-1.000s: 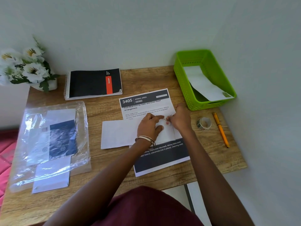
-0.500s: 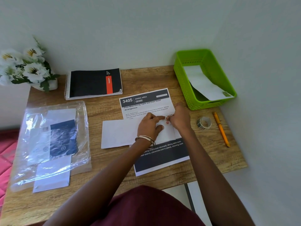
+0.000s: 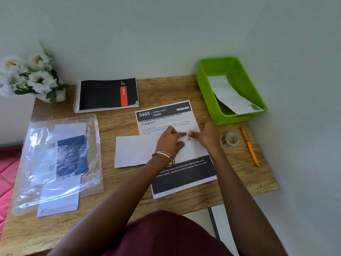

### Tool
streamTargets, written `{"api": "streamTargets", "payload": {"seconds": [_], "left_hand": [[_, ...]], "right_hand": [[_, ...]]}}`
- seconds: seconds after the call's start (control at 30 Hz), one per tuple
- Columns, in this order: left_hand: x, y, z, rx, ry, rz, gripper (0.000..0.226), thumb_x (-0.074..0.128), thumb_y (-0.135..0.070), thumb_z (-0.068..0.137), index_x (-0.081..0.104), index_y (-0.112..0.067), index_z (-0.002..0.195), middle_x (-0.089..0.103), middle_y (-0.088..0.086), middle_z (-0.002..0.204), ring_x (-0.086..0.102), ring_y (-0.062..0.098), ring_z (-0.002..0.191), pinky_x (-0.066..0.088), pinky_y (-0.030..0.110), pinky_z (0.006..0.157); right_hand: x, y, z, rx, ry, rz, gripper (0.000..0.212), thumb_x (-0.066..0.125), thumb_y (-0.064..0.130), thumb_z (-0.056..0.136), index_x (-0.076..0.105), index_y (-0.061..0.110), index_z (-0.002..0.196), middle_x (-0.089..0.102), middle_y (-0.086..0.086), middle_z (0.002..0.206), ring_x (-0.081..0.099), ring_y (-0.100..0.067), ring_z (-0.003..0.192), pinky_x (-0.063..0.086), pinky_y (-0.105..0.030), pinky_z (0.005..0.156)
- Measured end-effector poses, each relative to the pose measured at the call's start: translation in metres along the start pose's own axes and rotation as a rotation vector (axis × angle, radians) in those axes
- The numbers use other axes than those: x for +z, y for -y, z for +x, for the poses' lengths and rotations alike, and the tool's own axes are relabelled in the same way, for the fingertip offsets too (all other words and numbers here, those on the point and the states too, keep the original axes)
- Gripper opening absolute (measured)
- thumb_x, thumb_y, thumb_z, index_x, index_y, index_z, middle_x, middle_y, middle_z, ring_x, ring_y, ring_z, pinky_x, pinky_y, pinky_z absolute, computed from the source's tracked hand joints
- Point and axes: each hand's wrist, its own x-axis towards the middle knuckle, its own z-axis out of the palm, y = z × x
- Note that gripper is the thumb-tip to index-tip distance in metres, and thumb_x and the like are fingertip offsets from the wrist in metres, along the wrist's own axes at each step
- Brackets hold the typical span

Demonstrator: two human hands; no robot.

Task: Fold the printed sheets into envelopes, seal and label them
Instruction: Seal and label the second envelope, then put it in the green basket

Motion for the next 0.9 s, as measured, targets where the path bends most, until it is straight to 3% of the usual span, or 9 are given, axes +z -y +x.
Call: {"api": "streamTargets", "payload": {"seconds": [0.1, 0.23, 0.4, 0.5, 0.6, 0.77, 0.9], "left_hand": [[0.001, -0.001, -0.001, 0.011, 0.007, 0.036, 0.040, 0.063, -0.017, 0.085, 0.058, -0.015, 0.125, 0.050, 0.011, 0.105, 0.052, 0.027, 0.096, 0.045, 0.033, 0.086], [0.005, -0.003, -0.003, 0.038, 0.004, 0.130, 0.041, 0.059, -0.019, 0.087, 0.056, -0.015, 0.127, 0.051, 0.014, 0.109, 0.050, 0.032, 0.101, 0.043, 0.039, 0.089], [0.004, -0.001, -0.001, 0.020, 0.025, 0.107, 0.041, 0.059, -0.020, 0.087, 0.055, -0.017, 0.128, 0.050, 0.012, 0.110, 0.049, 0.029, 0.105, 0.041, 0.038, 0.092], [0.003, -0.001, -0.002, 0.024, 0.024, 0.104, 0.041, 0.059, -0.019, 0.086, 0.056, -0.019, 0.127, 0.050, 0.012, 0.107, 0.048, 0.028, 0.102, 0.041, 0.038, 0.090], [0.004, -0.001, -0.002, 0.030, 0.002, 0.101, 0.040, 0.060, -0.018, 0.086, 0.058, -0.018, 0.126, 0.051, 0.012, 0.106, 0.049, 0.029, 0.099, 0.042, 0.037, 0.086], [0.007, 0.000, -0.002, 0.024, -0.013, 0.106, 0.039, 0.060, -0.020, 0.086, 0.058, -0.017, 0.125, 0.052, 0.012, 0.107, 0.049, 0.030, 0.100, 0.042, 0.037, 0.085], [0.007, 0.000, -0.001, 0.021, -0.010, 0.110, 0.040, 0.059, -0.020, 0.087, 0.057, -0.018, 0.127, 0.052, 0.011, 0.109, 0.049, 0.029, 0.103, 0.043, 0.037, 0.087]], "right_hand": [[0.002, -0.005, 0.000, -0.034, 0.022, 0.031, 0.062, 0.085, 0.026, 0.067, 0.051, 0.004, 0.114, 0.062, -0.015, 0.108, 0.059, -0.031, 0.099, 0.050, -0.040, 0.079], [0.001, -0.013, -0.002, -0.178, 0.092, -0.019, 0.070, 0.082, 0.018, 0.069, 0.045, 0.009, 0.128, 0.055, -0.005, 0.086, 0.052, -0.019, 0.078, 0.038, -0.027, 0.067], [-0.004, -0.011, 0.002, -0.255, 0.162, -0.050, 0.085, 0.083, 0.012, 0.067, 0.037, 0.015, 0.138, 0.051, 0.000, 0.077, 0.052, -0.017, 0.072, 0.038, -0.026, 0.063], [0.002, -0.007, 0.008, -0.182, 0.106, 0.041, 0.071, 0.081, 0.018, 0.071, 0.043, 0.012, 0.131, 0.052, 0.002, 0.073, 0.051, -0.014, 0.068, 0.035, -0.023, 0.054], [0.010, -0.009, 0.010, -0.206, 0.055, 0.050, 0.065, 0.080, 0.019, 0.072, 0.045, 0.010, 0.127, 0.057, -0.005, 0.080, 0.053, -0.018, 0.073, 0.037, -0.025, 0.061], [0.012, -0.017, 0.008, -0.289, 0.047, 0.027, 0.072, 0.081, 0.017, 0.069, 0.044, 0.015, 0.131, 0.060, -0.009, 0.073, 0.058, -0.024, 0.068, 0.050, -0.036, 0.064], [0.009, -0.019, 0.005, -0.330, 0.100, 0.023, 0.084, 0.079, 0.018, 0.073, 0.032, 0.016, 0.143, 0.055, -0.007, 0.079, 0.053, -0.020, 0.072, 0.044, -0.031, 0.066]]}}
